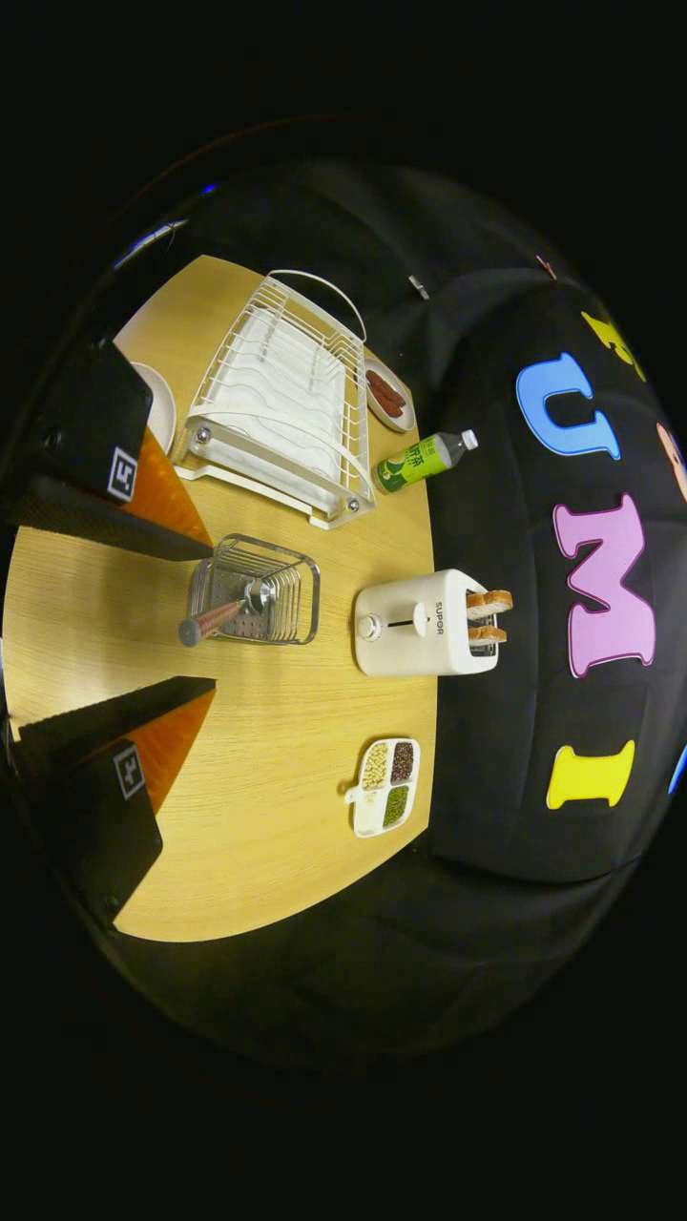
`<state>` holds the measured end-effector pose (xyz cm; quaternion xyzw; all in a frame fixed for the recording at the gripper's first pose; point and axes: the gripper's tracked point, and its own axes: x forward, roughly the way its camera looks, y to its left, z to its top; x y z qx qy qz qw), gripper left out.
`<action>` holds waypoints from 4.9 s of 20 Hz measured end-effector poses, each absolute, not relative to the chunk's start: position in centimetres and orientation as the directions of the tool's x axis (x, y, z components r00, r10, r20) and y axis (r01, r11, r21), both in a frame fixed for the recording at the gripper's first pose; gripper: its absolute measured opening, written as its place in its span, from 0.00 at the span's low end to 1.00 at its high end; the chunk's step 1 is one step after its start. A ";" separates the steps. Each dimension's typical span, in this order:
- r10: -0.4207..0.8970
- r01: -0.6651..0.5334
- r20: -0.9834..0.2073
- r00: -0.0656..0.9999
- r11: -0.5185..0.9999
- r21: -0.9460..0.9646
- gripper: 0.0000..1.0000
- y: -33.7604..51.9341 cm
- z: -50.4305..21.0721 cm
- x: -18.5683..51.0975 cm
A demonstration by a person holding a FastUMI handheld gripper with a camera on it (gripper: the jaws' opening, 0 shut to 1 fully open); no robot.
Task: Take the plate from the dish rack, then take the spoon from the basket and place it into the plate.
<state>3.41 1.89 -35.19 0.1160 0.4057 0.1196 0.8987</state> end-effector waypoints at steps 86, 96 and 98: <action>0.430 -0.179 -0.764 0.481 0.902 0.394 0.98 13.0 -37.2 -12.4; 0.383 -0.194 -0.684 0.620 0.920 0.340 0.99 10.3 -30.2 -8.3; 0.355 -0.196 -0.654 0.668 0.932 0.305 0.99 8.9 -27.8 -7.3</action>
